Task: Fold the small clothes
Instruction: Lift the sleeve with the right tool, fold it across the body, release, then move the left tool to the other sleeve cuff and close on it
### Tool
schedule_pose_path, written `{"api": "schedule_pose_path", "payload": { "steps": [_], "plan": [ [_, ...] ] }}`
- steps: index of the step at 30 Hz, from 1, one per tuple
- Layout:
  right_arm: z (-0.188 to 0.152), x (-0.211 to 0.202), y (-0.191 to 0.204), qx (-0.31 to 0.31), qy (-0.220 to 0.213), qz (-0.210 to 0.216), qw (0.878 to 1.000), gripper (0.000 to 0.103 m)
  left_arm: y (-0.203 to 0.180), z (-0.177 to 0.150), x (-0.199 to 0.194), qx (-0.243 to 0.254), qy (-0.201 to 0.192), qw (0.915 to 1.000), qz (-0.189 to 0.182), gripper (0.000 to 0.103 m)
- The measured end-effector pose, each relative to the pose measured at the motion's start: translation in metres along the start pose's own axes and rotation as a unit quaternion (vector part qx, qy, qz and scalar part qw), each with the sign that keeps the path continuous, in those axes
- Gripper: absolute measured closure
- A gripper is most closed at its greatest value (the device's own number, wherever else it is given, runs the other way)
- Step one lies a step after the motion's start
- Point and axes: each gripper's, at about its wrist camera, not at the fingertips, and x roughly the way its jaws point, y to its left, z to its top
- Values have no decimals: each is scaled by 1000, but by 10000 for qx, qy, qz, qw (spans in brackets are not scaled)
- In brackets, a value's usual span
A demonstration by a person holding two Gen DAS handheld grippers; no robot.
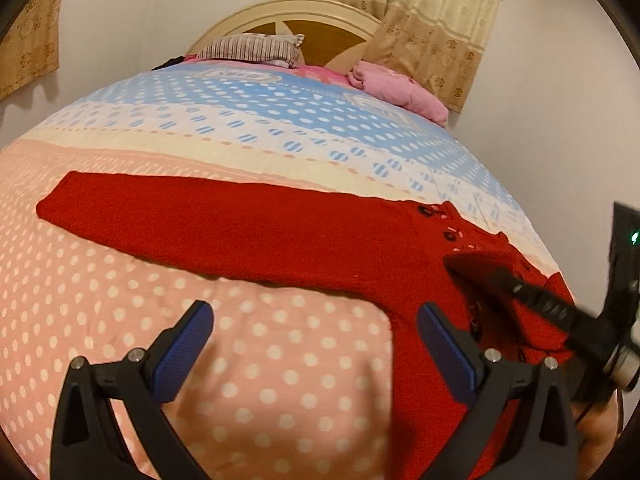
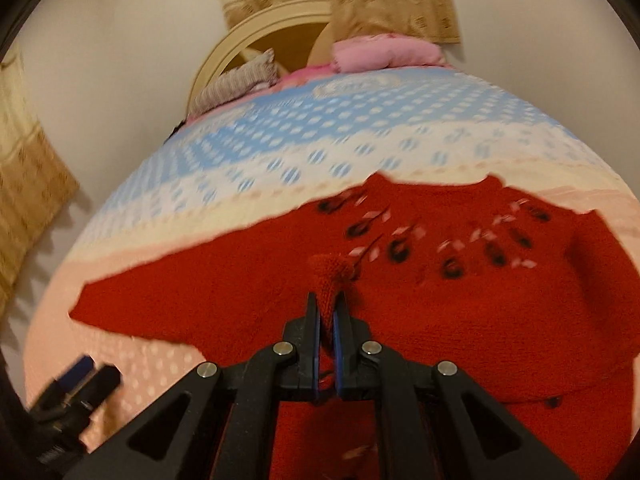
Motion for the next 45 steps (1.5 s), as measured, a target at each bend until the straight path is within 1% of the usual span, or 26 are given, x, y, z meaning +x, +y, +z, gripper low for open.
{"api": "schedule_pose_path", "payload": {
  "steps": [4,10,12,15,18,21,22,23,25,26,28,29,30,31,32,33,34,35,36,37,38,39,40,42,43,45],
  "plan": [
    [-13,20,9,6,227,199,9995,98,6,-2,3,-46,30,10000,-45,0],
    [-12,29,16,101,260,670,9974,98,6,-4,5,26,50,10000,-26,0],
    [-12,34,19,68,313,739,9967,98,7,-5,6,23,71,10000,-40,0],
    [-16,46,22,172,480,984,9938,98,7,-6,8,49,87,9999,-20,0],
    [-19,57,28,127,608,1192,9909,97,7,-6,11,56,123,9999,-17,0],
    [-21,60,34,59,663,1405,9878,87,7,-6,11,106,119,9999,6,0],
    [-21,57,36,25,684,1521,9860,76,7,-5,11,119,110,9999,16,0],
    [-20,52,38,30,761,1790,9809,67,6,-3,12,114,115,9999,13,0],
    [-17,40,37,48,809,2009,9762,64,5,1,11,133,88,9999,-24,0],
    [-12,26,32,44,690,2009,9772,64,3,3,11,160,54,9998,-38,0],
    [-6,3,18,108,311,1880,9816,64,-2,9,11,251,7,9997,-78,0],
    [0,-16,1,158,-33,1676,9857,64,-6,12,12,313,8,9994,-117,0],
    [5,-25,-11,177,-208,1419,9895,64,-12,16,15,379,34,9991,-172,0],
    [9,-35,-26,199,-372,1060,9935,64,-15,19,17,419,53,9989,-210,0],
    [15,-46,-51,267,-565,458,9970,64,-21,22,20,477,69,9985,-261,0],
    [19,-49,-68,350,-614,140,9974,64,-27,25,23,534,63,9981,-290,0],
    [24,-52,-94,522,-608,-224,9965,68,-37,30,28,628,23,9976,-298,0],
    [26,-51,-109,623,-574,-363,9957,82,-44,32,33,715,0,9970,-283,0],
    [28,-49,-130,726,-487,-584,9945,86,-51,35,39,805,8,9965,-238,0],
    [29,-45,-144,750,-397,-803,9932,87,-61,38,50,923,59,9956,-148,0],
    [29,-39,-162,763,-276,-1132,9903,87,-69,40,60,1035,98,9945,-92,0],
    [28,-34,-174,787,-207,-1292,9883,87,-74,42,67,1108,140,9937,-58,0],
    [26,-29,-184,831,-119,-1362,9871,87,-82,44,81,1198,250,9925,6,0],
    [18,-9,-209,992,294,-1240,9869,87,-91,44,107,1252,536,9906,116,0],
    [10,1,-218,1086,448,-1332,9841,88,-94,43,119,1228,707,9897,184,0],
    [0,2,-224,1157,216,-1264,9850,88,-96,38,137,1124,1082,9877,132,3]
  ]
}}
